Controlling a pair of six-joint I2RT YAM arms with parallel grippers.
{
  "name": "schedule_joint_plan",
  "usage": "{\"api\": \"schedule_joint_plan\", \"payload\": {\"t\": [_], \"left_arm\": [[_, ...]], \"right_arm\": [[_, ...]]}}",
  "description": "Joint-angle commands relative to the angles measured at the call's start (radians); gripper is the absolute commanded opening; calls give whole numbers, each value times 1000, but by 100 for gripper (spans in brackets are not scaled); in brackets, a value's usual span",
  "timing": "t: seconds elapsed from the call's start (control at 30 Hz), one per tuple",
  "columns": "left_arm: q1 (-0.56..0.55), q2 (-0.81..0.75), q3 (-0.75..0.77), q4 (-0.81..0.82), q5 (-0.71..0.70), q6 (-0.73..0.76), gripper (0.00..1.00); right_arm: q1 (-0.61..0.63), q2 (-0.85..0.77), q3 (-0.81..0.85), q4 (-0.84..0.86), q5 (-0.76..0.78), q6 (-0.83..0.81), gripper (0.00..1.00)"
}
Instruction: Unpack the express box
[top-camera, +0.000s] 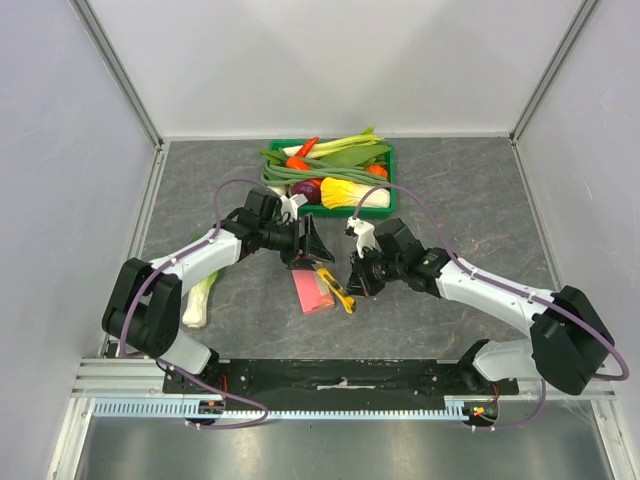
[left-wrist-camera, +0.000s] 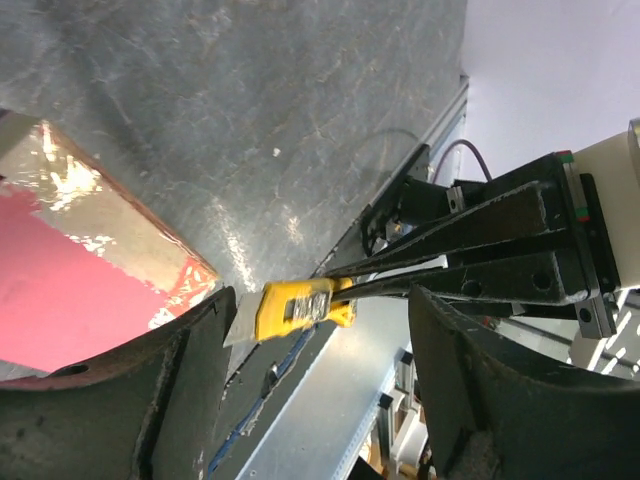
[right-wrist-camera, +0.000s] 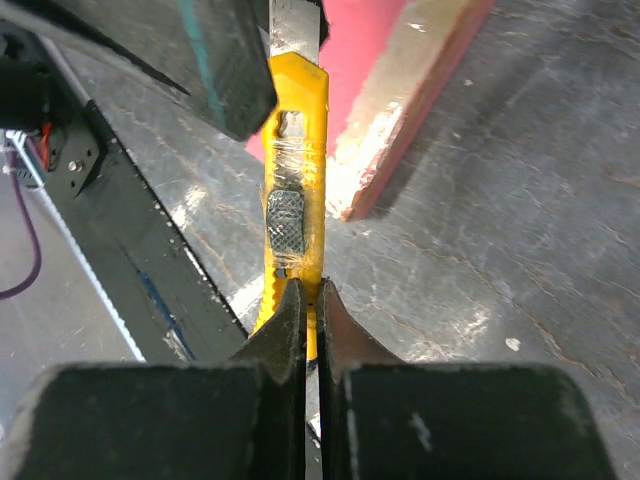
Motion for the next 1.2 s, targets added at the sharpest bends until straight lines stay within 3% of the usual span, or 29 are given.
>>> {"api": "schedule_joint_plan", "payload": {"t": [0.0,0.17,0.3,0.37,0.47,0.6,0.77,1.03,1.13,1.17], "left_arm": [[-3,-1,9,44,161,-7,70],[-4,-7,-5,73,252,-21,61],[-3,-10,-21,71,284,-18,43],[-3,-13,-27,65,307,-4,40],[-3,-30,-33,30,303,23,42],[-1,-40,-34,-17,297,51,59],[2,-54,-27,-63,295,80,61],[11,-57,-18,-102,304,112,35],[13,-57,-15,-102,304,109,15],[13,-59,-13,-102,306,108,3]], "right_arm": [[24,-55,46,72,-82,-27,2],[41,-69,63,75,-113,-41,2],[43,-72,64,77,-114,-44,2],[43,-77,60,77,-111,-44,2],[43,-89,55,80,-111,-45,2],[43,-101,46,87,-107,-44,1],[44,-115,33,92,-99,-44,1],[44,-121,20,92,-108,-51,1],[46,-120,18,88,-105,-50,1],[44,-120,20,86,-105,-42,2]]}}
